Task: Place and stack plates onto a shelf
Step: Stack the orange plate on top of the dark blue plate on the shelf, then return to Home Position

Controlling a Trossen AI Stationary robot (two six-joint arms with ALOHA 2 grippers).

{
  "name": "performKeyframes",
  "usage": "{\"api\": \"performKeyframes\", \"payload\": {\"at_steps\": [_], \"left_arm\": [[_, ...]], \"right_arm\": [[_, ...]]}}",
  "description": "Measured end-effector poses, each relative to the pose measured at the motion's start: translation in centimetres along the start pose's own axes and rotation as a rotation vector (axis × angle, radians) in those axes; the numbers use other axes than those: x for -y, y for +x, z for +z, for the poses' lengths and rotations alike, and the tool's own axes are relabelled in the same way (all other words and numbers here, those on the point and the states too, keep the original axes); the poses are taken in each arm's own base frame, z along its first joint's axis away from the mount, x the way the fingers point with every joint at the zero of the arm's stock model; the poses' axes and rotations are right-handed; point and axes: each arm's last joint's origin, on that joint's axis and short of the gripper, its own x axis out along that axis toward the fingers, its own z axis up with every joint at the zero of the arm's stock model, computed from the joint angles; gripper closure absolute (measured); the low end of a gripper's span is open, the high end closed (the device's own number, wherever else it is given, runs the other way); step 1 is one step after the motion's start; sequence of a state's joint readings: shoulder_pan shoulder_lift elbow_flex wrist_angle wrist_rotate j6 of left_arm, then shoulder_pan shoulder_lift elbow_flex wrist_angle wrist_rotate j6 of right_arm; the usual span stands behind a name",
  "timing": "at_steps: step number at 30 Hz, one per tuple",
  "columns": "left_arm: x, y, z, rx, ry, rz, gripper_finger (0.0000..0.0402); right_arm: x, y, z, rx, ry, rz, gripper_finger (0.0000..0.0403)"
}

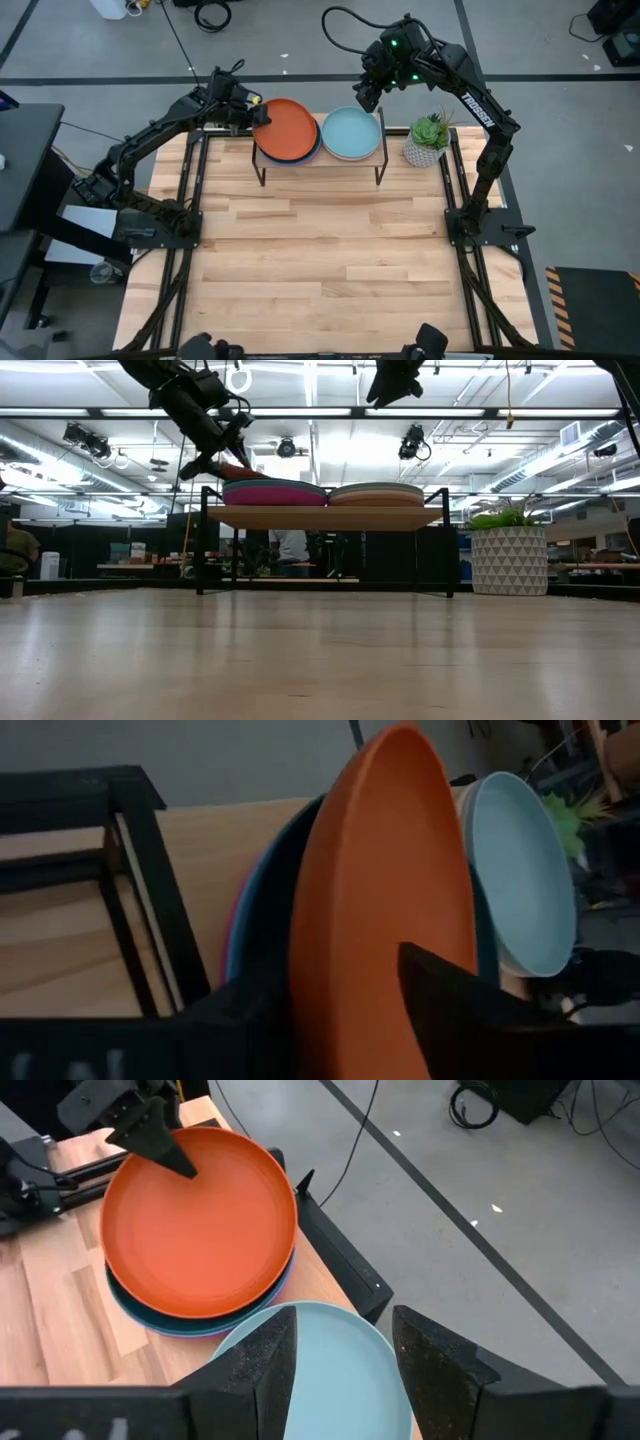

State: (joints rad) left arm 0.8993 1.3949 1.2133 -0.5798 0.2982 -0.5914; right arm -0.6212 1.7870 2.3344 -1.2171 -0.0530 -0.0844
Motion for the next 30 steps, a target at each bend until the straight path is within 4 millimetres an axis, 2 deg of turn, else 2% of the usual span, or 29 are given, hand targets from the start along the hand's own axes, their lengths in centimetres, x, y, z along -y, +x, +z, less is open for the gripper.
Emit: {"api": "performKeyframes", "payload": {"at_steps": [3, 6, 15, 21, 25, 30], "left_arm": [[-0.1, 0.0, 0.0, 0.002, 0.028, 0.022, 0.0186], [-0.5, -0.1, -0.3, -0.025, 0.062, 0.059, 0.0172], [-0.3, -0.9, -0.5, -0.003, 0.23, 0.087, 0.0171], [0.6, -0.4, -1.1, -0.019, 0.289, 0.084, 0.0171], [1.1, -0.2, -1.5, 0.021, 0.337, 0.169, 0.0171], [1.2, -1.7, -1.1, 0.105, 0.403, 0.232, 0.0171]], "right_arm": [[0.0, 0.0, 0.0, 0.0, 0.001, 0.001, 0.0231], [0.0, 0.0, 0.0, 0.0, 0.001, 0.001, 0.0231], [-0.2, 0.0, -0.1, -0.012, -0.001, 0.009, 0.0231], [-0.6, 0.0, -0.1, -0.011, -0.009, 0.018, 0.0231], [-0.7, 0.0, -0.1, -0.012, -0.01, 0.02, 0.0231], [-0.7, 0.0, -0.1, -0.02, -0.009, 0.02, 0.0231]]}}
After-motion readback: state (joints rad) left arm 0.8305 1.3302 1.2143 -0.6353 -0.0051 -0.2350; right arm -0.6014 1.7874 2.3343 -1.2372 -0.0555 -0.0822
